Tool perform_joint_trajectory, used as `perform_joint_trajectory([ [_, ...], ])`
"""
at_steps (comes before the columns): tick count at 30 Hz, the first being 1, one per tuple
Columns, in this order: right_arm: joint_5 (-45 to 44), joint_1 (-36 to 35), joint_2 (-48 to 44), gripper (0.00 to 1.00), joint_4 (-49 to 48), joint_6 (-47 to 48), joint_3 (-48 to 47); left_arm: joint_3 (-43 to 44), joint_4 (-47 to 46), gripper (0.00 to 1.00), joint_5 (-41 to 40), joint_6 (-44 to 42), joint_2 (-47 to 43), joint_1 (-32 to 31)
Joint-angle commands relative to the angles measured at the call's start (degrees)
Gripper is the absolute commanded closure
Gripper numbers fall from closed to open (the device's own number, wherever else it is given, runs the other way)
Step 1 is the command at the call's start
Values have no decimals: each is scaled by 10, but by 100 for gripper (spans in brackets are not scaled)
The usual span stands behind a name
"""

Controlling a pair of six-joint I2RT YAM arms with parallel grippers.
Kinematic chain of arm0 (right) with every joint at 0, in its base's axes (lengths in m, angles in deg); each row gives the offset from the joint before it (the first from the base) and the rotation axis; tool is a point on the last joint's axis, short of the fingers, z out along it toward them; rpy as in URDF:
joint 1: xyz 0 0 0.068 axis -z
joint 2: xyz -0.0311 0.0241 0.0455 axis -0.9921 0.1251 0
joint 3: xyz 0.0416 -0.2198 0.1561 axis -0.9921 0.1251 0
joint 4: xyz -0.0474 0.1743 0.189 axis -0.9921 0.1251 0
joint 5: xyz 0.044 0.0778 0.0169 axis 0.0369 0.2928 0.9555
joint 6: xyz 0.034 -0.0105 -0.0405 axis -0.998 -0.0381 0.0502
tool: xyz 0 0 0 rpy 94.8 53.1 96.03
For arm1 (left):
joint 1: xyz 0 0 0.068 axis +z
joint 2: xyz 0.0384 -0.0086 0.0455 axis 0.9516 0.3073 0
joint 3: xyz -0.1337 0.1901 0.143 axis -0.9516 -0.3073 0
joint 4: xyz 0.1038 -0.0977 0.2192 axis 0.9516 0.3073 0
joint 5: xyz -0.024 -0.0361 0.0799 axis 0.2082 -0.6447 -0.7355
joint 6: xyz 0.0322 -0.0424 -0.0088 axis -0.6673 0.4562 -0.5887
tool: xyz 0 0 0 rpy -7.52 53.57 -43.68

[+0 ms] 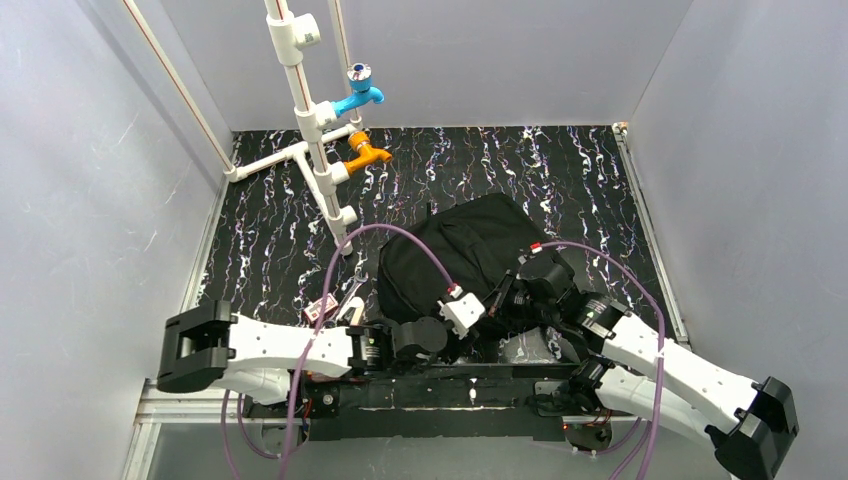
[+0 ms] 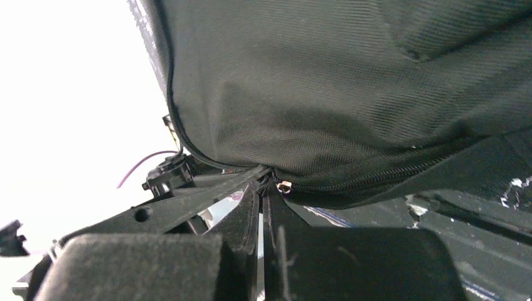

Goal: Pack the student bag
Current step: Zip the student bag at the center of the board.

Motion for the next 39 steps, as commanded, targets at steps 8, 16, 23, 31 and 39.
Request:
perform_joint_trajectory([
  [8, -40, -1, -9, 99, 55, -103, -10, 56, -59, 72, -120, -17, 60, -1],
  [16, -27, -1, -8, 99, 29, -114, -11, 85, -62, 50, -86, -1, 88, 0],
  [23, -23, -1, 2, 99, 35, -83, -37, 93, -61, 74, -112, 4, 83, 12],
  [31, -42, -1, -3, 97, 47, -63, -42, 29, 40, 27, -93, 134, -83, 15],
  [39, -38, -1, 12, 90, 29, -76, -53, 89, 173, 38, -41, 177, -128, 41],
])
